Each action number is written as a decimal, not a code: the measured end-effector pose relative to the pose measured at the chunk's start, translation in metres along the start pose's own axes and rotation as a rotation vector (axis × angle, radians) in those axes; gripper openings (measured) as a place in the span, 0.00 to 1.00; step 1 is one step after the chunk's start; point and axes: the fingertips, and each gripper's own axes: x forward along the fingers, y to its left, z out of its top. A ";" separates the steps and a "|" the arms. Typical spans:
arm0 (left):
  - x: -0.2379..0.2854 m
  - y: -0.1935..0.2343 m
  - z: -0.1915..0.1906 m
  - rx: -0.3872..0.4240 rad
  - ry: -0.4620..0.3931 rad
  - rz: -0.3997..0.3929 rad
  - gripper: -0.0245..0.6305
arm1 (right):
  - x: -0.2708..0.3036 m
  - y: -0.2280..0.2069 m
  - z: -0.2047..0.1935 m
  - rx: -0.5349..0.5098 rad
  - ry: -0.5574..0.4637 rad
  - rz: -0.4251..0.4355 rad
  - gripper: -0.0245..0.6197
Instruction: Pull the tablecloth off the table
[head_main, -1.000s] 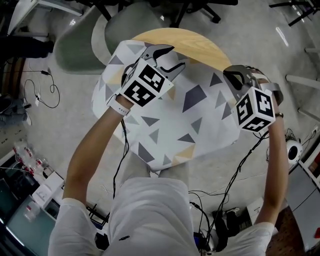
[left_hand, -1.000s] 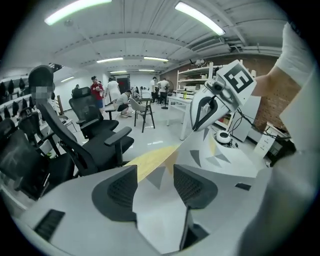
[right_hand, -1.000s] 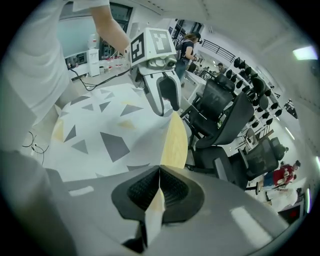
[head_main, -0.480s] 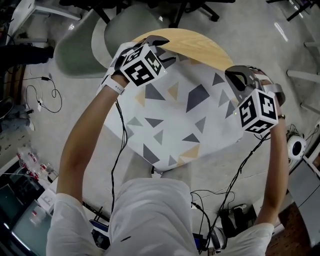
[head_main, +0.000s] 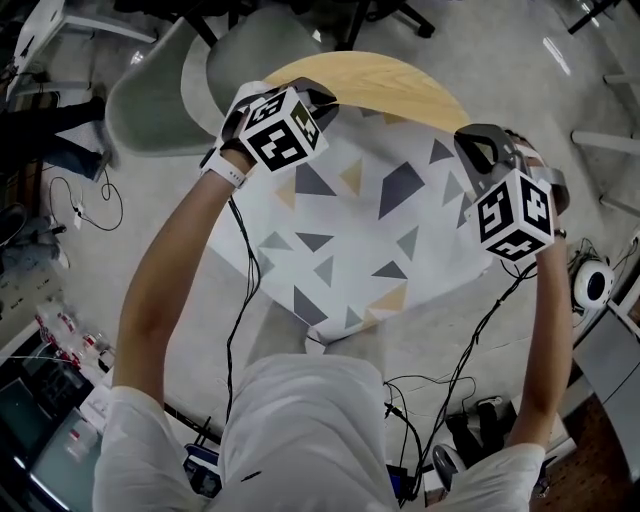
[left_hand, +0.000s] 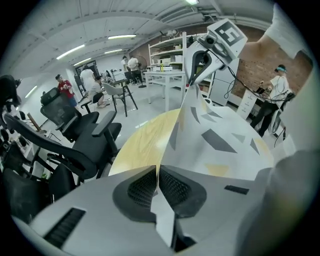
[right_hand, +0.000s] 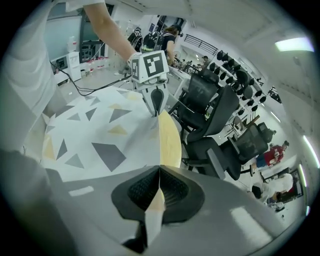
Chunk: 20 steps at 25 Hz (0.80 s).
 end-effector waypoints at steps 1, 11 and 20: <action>-0.001 -0.001 0.000 -0.011 -0.004 -0.002 0.07 | 0.000 0.000 0.000 0.018 0.001 -0.003 0.05; -0.042 -0.019 0.002 -0.098 -0.053 0.005 0.05 | -0.022 0.011 0.013 0.142 -0.017 -0.034 0.05; -0.132 -0.067 0.007 -0.137 -0.146 0.093 0.05 | -0.097 0.057 0.057 0.167 -0.035 -0.108 0.05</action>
